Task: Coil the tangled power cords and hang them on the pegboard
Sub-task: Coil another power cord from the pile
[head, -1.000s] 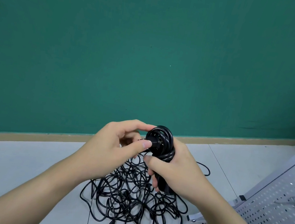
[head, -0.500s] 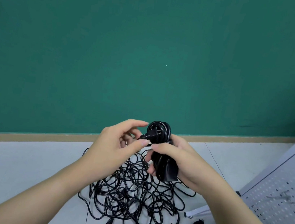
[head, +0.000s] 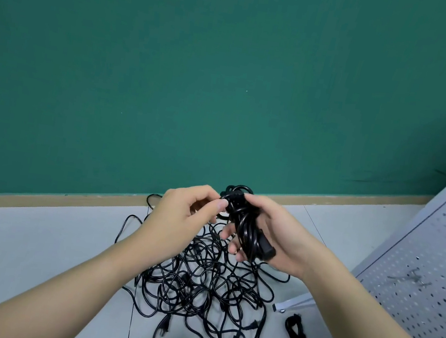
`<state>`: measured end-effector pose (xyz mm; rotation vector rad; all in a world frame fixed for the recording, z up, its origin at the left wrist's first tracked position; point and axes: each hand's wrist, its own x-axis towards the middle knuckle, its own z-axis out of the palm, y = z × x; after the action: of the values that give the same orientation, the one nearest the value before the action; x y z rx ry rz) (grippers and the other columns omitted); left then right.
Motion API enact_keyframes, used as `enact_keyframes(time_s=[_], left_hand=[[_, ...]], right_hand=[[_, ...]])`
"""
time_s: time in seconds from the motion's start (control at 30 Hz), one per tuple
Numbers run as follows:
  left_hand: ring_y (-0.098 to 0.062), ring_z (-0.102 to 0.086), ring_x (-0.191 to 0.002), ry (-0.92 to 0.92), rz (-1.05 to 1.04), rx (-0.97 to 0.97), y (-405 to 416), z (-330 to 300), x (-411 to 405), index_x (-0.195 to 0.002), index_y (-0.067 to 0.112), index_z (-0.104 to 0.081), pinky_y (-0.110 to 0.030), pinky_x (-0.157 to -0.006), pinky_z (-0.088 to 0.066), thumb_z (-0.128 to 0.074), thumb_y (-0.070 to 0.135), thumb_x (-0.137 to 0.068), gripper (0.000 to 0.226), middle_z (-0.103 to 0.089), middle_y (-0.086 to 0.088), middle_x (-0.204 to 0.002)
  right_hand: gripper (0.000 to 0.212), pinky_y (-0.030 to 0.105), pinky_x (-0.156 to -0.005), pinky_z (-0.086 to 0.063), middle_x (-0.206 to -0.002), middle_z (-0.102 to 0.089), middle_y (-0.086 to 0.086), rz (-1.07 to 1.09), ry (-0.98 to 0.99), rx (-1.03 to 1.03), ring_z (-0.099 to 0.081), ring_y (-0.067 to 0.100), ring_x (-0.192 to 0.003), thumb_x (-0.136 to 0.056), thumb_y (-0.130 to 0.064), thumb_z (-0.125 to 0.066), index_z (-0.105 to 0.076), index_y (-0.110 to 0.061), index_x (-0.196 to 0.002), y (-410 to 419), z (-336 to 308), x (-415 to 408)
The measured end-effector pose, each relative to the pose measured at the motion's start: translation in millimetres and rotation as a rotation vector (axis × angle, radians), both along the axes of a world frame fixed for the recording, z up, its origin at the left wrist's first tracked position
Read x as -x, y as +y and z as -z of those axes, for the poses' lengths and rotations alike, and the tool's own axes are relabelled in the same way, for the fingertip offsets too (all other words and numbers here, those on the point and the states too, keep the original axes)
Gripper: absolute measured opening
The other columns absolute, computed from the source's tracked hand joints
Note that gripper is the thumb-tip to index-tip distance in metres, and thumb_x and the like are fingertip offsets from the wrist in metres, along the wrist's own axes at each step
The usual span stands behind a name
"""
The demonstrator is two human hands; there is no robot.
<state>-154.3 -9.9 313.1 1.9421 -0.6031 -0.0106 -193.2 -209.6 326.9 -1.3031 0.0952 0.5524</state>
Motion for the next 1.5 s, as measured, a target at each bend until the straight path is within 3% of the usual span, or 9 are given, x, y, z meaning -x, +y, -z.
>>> enact_keyframes(time_s=[0.13, 0.27, 0.47, 0.73, 1.0, 1.13, 1.27, 1.37, 1.5], left_hand=[[-0.005, -0.046, -0.060, 0.004, 0.014, -0.097, -3.7, 2.8, -0.6, -0.076, 0.027, -0.071, -0.033, -0.063, -0.039, -0.061, 0.039, -0.101, 0.030, -0.059, 0.009, -0.067], [-0.030, -0.058, -0.071, 0.093, 0.079, -0.101, -10.8, 0.9, 2.7, -0.084, 0.026, -0.071, -0.045, -0.072, -0.049, -0.055, 0.050, -0.099, 0.033, -0.068, -0.011, -0.079], [-0.003, -0.039, -0.056, 0.088, 0.083, -0.155, -23.7, -1.2, 14.4, -0.082, 0.017, -0.068, -0.021, -0.057, -0.033, -0.061, 0.035, -0.102, 0.028, -0.049, 0.010, -0.062], [-0.012, -0.045, -0.058, 0.064, 0.111, -0.156, -24.0, -4.7, 19.7, -0.085, 0.022, -0.064, -0.027, -0.058, -0.038, -0.056, 0.030, -0.104, 0.023, -0.068, -0.002, -0.077], [-0.009, -0.048, -0.075, 0.129, 0.164, -0.152, -7.7, -12.6, 11.7, -0.084, 0.022, -0.057, -0.026, -0.069, -0.040, -0.032, 0.041, -0.108, 0.040, -0.052, 0.009, -0.079], [-0.012, -0.042, -0.069, 0.099, 0.144, -0.147, -7.7, -12.3, 10.6, -0.073, 0.023, -0.049, -0.032, -0.066, -0.035, -0.033, 0.052, -0.104, 0.045, -0.044, 0.007, -0.071], [-0.008, -0.032, -0.058, 0.037, 0.152, -0.178, -10.8, -12.3, 16.7, -0.069, 0.012, -0.044, -0.023, -0.055, -0.026, -0.049, 0.035, -0.107, 0.045, -0.036, 0.006, -0.065], [-0.011, -0.027, -0.053, 0.043, 0.065, -0.144, -11.1, -12.9, 15.8, -0.066, 0.007, -0.041, -0.026, -0.051, -0.022, -0.054, 0.034, -0.105, 0.049, -0.032, 0.002, -0.061], [-0.011, -0.026, -0.052, 0.024, 0.014, -0.159, -11.2, -12.1, 15.2, -0.065, 0.002, -0.043, -0.025, -0.050, -0.021, -0.058, 0.034, -0.102, 0.051, -0.031, 0.004, -0.057]], right_hand=[[0.048, 0.036, -0.065, -0.053, -0.097, -0.063, 0.018, 0.001, 0.049, 0.069, -0.063, 0.027, -0.075, -0.106, -0.049, -0.038, -0.066, -0.014, -0.123, -5.8, 7.2, 4.1], [0.047, 0.038, -0.069, -0.053, -0.096, -0.064, 0.016, 0.028, 0.085, 0.023, -0.063, 0.027, -0.077, -0.105, -0.041, -0.036, -0.062, -0.007, -0.127, -13.2, 8.5, 10.6], [0.027, 0.037, -0.067, -0.055, -0.093, -0.066, 0.014, 0.124, -0.075, 0.222, -0.064, 0.024, -0.074, -0.103, -0.022, -0.058, -0.060, -0.011, -0.128, -19.5, 10.3, 18.9], [0.030, 0.034, -0.064, -0.052, -0.093, -0.068, 0.011, 0.235, -0.122, 0.149, -0.065, 0.025, -0.077, -0.104, -0.043, -0.054, -0.065, -0.021, -0.120, -16.1, 15.3, 18.1], [0.024, 0.030, -0.054, -0.046, -0.080, -0.063, 0.007, 0.289, -0.116, 0.092, -0.058, 0.020, -0.062, -0.107, -0.038, -0.049, -0.059, -0.017, -0.113, -3.0, 19.3, 16.2], [0.017, 0.033, -0.056, -0.044, -0.078, -0.064, 0.006, 0.301, -0.164, 0.139, -0.058, 0.022, -0.061, -0.107, -0.029, -0.048, -0.058, -0.016, -0.111, 4.1, 22.5, 12.8], [0.014, 0.026, -0.051, -0.044, -0.077, -0.066, 0.003, 0.320, -0.236, 0.293, -0.060, 0.020, -0.062, -0.103, -0.030, -0.051, -0.062, -0.023, -0.100, 10.7, 25.8, 8.4], [0.020, 0.024, -0.050, -0.043, -0.079, -0.069, 0.000, 0.292, -0.288, 0.313, -0.062, 0.018, -0.064, -0.097, -0.038, -0.057, -0.064, -0.022, -0.108, 15.0, 26.8, 8.0], [0.017, 0.014, -0.046, -0.042, -0.083, -0.071, -0.007, 0.312, -0.317, 0.318, -0.062, 0.010, -0.067, -0.100, -0.025, -0.057, -0.067, -0.022, -0.114, 15.7, 32.0, 6.1]])
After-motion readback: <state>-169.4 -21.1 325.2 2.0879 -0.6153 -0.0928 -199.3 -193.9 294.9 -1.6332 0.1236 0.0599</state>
